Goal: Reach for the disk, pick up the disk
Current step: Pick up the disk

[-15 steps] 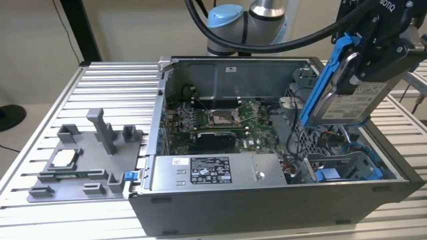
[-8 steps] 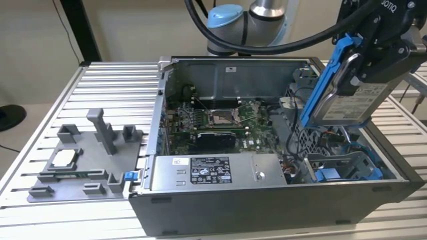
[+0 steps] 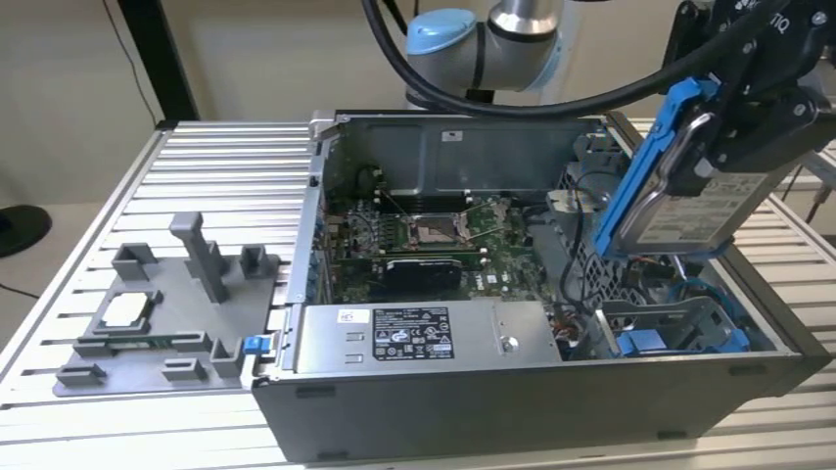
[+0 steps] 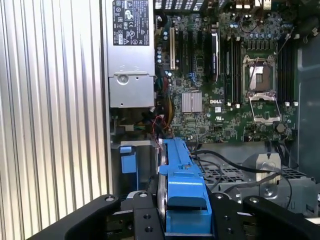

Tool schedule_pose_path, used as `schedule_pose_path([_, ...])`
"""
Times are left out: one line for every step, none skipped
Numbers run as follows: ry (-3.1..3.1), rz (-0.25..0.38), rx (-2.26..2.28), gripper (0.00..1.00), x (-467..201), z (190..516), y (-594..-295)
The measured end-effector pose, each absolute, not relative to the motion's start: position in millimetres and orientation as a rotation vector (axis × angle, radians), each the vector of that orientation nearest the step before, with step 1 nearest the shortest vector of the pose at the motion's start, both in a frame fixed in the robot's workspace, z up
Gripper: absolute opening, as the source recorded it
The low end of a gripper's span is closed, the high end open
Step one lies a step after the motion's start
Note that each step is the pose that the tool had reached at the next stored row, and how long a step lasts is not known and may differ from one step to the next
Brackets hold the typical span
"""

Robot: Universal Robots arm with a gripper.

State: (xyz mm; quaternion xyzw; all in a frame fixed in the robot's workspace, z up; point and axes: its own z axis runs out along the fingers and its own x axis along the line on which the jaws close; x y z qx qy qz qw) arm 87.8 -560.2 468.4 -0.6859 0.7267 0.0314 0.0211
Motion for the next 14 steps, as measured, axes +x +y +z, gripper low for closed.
schedule_pose_path([2.254,0.097,-2.124,0.00,88,468,-562])
schedule_pose_path([2.256,0.097,-2.123,0.00,88,467,-563])
schedule_pose_path([2.257,0.097,-2.122,0.00,89,466,-565])
schedule_pose_path([2.258,0.097,-2.121,0.00,89,465,-566])
schedule_pose_path([2.259,0.097,-2.120,0.00,90,464,-567])
schedule_pose_path([2.260,0.097,-2.119,0.00,91,463,-568])
schedule_pose_path([2.261,0.097,-2.117,0.00,92,462,-569])
schedule_pose_path([2.262,0.097,-2.116,0.00,94,461,-570])
schedule_pose_path([2.262,0.097,-2.116,0.00,95,460,-570])
schedule_pose_path([2.263,0.097,-2.115,0.00,98,459,-571])
schedule_pose_path([2.263,0.097,-2.115,0.00,100,458,-572])
schedule_pose_path([2.263,0.097,-2.115,0.00,103,457,-572])
schedule_pose_path([2.263,0.097,-2.115,0.00,106,457,-572])
schedule_pose_path([2.263,0.097,-2.115,0.00,109,457,-573])
